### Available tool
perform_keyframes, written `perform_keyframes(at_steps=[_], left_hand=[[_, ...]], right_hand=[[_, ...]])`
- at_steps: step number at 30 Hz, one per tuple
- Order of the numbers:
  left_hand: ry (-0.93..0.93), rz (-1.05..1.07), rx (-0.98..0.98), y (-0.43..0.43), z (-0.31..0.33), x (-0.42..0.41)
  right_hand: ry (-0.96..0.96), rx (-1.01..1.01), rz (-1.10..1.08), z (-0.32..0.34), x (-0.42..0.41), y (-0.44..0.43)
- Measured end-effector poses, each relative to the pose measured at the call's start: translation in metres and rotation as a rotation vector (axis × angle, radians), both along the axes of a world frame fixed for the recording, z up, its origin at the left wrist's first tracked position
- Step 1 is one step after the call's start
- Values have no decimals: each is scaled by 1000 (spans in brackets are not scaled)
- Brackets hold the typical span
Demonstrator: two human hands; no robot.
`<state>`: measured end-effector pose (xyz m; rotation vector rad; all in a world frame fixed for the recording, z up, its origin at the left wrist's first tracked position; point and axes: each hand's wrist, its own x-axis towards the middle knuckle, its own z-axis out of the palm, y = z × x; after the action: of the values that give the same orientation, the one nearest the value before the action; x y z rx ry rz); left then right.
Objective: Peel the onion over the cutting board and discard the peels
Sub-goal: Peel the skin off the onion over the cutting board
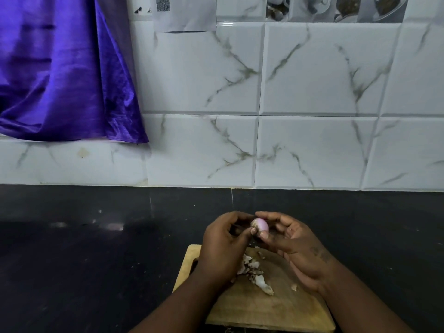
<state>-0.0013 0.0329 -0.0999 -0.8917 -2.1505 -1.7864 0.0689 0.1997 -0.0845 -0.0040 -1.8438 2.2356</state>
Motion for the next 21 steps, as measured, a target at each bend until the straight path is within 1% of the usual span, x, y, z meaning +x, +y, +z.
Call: perform_keyframes(at_steps=[6, 8, 10, 12, 14, 16, 19, 21], left_hand=[[-291, -116, 279, 0, 5, -3], [-363, -133, 310, 0, 4, -2], [-403, -124, 299, -1, 2, -3], [-385, -57, 280, -1, 0, -5], [-336, -19, 269, -1, 0, -6], [-307, -58, 255, 0, 1, -4], [-220, -104, 152, 1, 1, -3], [-229, -156, 122, 1, 0, -1]], right_hand=[[41, 73, -9, 1, 1, -2], [50, 66, -7, 1, 1, -1], [59, 68, -11, 2, 1, 0], [71, 125, -42, 2, 0, -1], [84, 255, -111, 0, 0, -1], [95, 316, -156, -2, -1, -2], [113, 341, -166, -4, -2, -1], [124, 362, -158, -5, -3, -1]])
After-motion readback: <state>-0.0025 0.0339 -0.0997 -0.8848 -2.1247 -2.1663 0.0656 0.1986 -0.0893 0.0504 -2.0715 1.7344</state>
